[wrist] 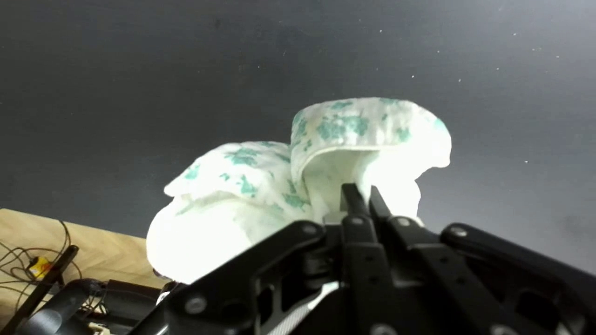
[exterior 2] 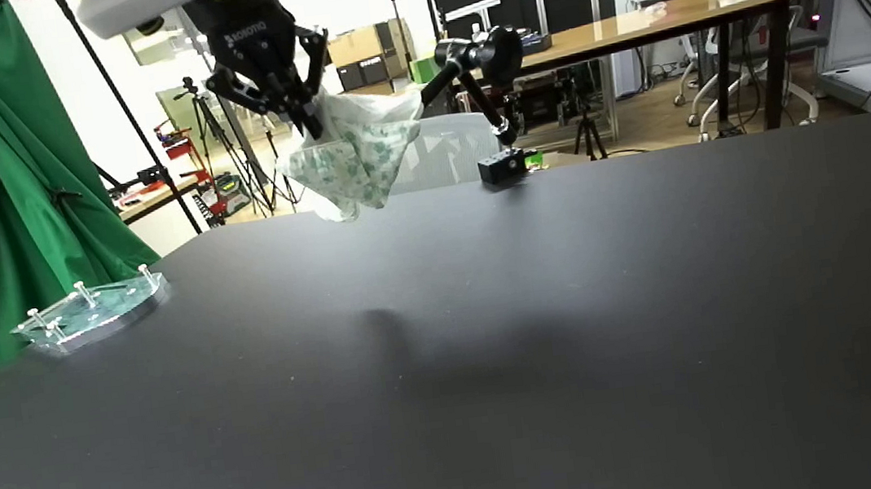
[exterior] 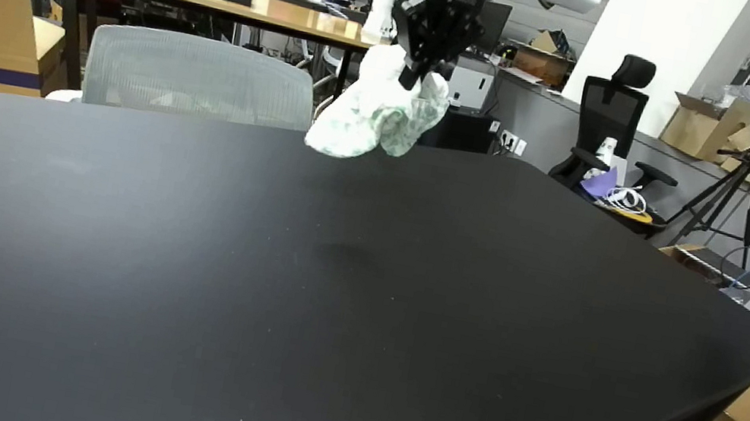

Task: Remove the white cloth from the black stand and place it on the table

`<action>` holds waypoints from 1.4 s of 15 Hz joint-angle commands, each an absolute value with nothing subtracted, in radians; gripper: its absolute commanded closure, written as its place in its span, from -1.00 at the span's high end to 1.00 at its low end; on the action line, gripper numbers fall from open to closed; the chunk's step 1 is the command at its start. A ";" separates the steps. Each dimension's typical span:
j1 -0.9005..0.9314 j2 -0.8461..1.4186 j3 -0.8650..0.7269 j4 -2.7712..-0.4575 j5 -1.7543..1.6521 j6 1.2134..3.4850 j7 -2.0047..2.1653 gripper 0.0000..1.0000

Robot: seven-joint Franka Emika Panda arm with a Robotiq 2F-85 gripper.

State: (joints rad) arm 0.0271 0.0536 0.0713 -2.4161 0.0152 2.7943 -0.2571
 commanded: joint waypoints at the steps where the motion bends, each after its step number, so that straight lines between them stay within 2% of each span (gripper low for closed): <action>1: 0.034 -0.086 0.065 -2.505 0.026 2.781 -0.222 -0.98; 11: -0.065 -0.206 0.014 -2.580 -0.088 2.847 -0.042 -0.98; 17: -0.180 -0.133 -0.005 -2.558 -0.239 2.803 0.085 -0.98; 21: -0.153 -0.034 -0.047 -2.555 -0.201 2.792 -0.023 -0.98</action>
State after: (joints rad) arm -0.1849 -0.0998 -0.0171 -2.5655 -0.2351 2.8049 0.0314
